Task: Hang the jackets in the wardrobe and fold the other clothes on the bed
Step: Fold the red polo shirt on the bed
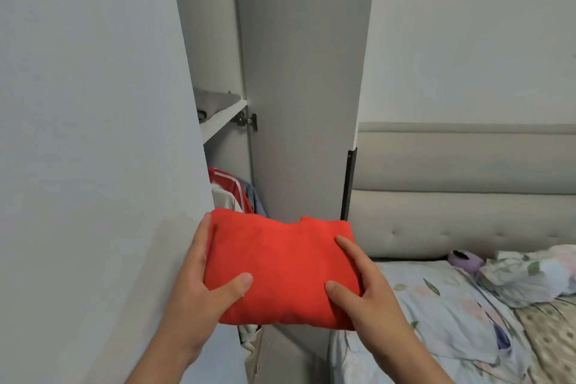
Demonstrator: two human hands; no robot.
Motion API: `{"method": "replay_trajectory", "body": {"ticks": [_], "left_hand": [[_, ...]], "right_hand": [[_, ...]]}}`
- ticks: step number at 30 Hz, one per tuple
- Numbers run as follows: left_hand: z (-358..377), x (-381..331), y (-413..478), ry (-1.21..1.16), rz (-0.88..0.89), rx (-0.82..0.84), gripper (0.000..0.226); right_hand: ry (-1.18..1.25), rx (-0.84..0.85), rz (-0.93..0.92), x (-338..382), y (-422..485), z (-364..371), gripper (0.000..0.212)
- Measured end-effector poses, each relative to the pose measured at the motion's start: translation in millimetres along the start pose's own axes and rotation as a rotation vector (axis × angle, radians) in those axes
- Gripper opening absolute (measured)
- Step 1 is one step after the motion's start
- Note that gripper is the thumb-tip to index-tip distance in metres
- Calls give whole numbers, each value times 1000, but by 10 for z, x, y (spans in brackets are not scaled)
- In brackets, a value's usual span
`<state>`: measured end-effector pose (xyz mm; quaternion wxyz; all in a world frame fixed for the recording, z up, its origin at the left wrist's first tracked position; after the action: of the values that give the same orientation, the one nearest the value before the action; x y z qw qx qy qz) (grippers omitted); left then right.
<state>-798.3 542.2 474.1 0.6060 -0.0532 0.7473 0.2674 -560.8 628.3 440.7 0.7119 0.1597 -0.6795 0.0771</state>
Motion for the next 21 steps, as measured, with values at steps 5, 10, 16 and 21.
{"method": "replay_trajectory", "body": {"ticks": [5, 10, 16, 21], "left_hand": [[13, -143, 181, 29, 2, 83, 88], [3, -231, 375, 74, 81, 22, 88], [27, -129, 939, 189, 82, -125, 78], [173, -117, 1557, 277, 110, -244, 93]], "right_hand": [[38, -14, -17, 182, 208, 11, 65], [22, 35, -71, 370, 580, 71, 62], [-22, 89, -151, 471, 1357, 139, 66], [7, 126, -224, 575, 2233, 117, 67]]}}
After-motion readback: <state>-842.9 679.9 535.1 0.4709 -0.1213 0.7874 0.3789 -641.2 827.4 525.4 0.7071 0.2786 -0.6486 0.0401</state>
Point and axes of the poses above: each hand's wrist, its own y-axis towards the middle knuckle, its own z-axis out of the palm, x = y × z, the point moved 9 cm from there along y, towards the middle knuckle, and after that the axes turned 7 degrees about y, right-handed, at the moved point
